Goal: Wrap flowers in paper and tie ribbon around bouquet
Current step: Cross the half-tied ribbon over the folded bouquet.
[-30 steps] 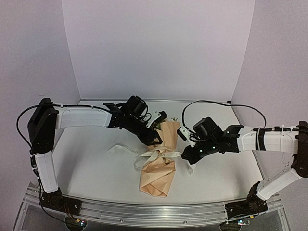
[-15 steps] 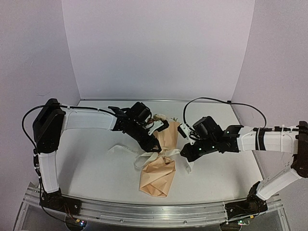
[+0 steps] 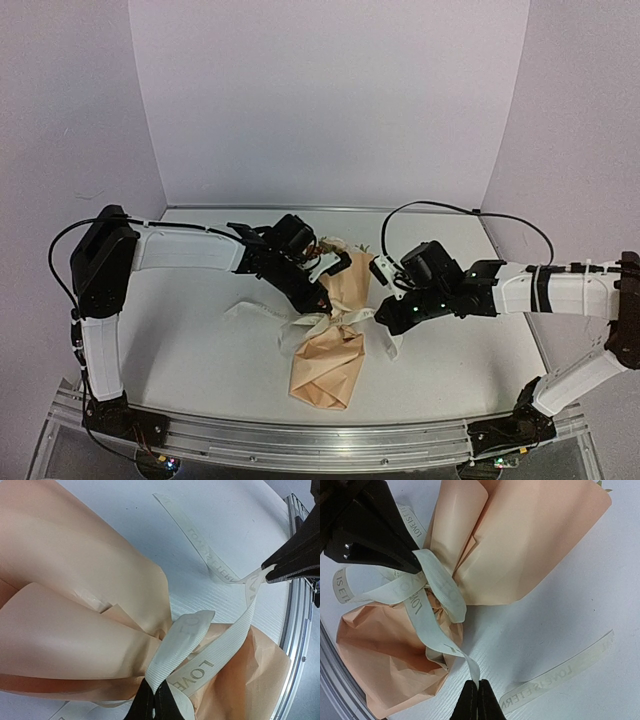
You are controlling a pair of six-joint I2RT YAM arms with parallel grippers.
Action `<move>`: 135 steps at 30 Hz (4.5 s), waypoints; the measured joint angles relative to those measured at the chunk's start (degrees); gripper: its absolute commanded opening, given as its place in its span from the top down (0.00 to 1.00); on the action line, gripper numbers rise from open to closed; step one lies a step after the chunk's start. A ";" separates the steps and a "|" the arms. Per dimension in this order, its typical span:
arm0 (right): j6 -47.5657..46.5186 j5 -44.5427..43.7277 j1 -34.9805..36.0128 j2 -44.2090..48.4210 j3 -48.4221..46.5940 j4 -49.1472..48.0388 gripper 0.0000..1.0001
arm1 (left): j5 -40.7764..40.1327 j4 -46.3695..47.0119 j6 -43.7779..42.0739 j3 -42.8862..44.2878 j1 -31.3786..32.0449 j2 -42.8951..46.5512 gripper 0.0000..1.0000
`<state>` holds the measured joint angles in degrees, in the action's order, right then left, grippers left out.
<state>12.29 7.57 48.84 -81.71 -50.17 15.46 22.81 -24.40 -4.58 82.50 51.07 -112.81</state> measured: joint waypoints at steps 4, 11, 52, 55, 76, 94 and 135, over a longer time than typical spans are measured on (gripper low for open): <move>0.56 2.39 0.00 -0.08 0.00 -0.88 1.00 | 1.58 0.54 0.54 0.00 0.00 0.00 1.00; 5.03 7.69 0.00 -4.26 -0.04 -7.11 1.00 | 4.12 1.59 1.64 0.00 0.00 0.00 1.00; 18.84 -3.83 0.07 -17.05 -1.03 -30.40 1.00 | 8.58 5.57 3.17 -3.14 0.00 3.80 0.96; 18.87 -2.99 0.07 -17.88 -0.96 -32.81 1.00 | 8.74 5.52 3.12 -3.03 0.00 3.67 0.84; 19.23 0.93 -0.67 -20.35 2.27 -41.65 1.00 | 8.92 9.83 6.45 -3.40 -2.55 2.49 0.46; 17.93 1.94 -0.94 -20.35 2.37 -41.95 1.00 | 19.74 11.26 8.14 -4.65 -5.64 2.54 0.75; 14.27 3.77 -0.94 -15.46 4.76 -40.22 0.79 | 20.53 6.29 10.54 1.05 -5.66 -5.51 0.80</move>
<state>26.56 11.34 47.90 -97.17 -45.41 -24.75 43.34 -18.11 5.96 83.55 45.41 -118.32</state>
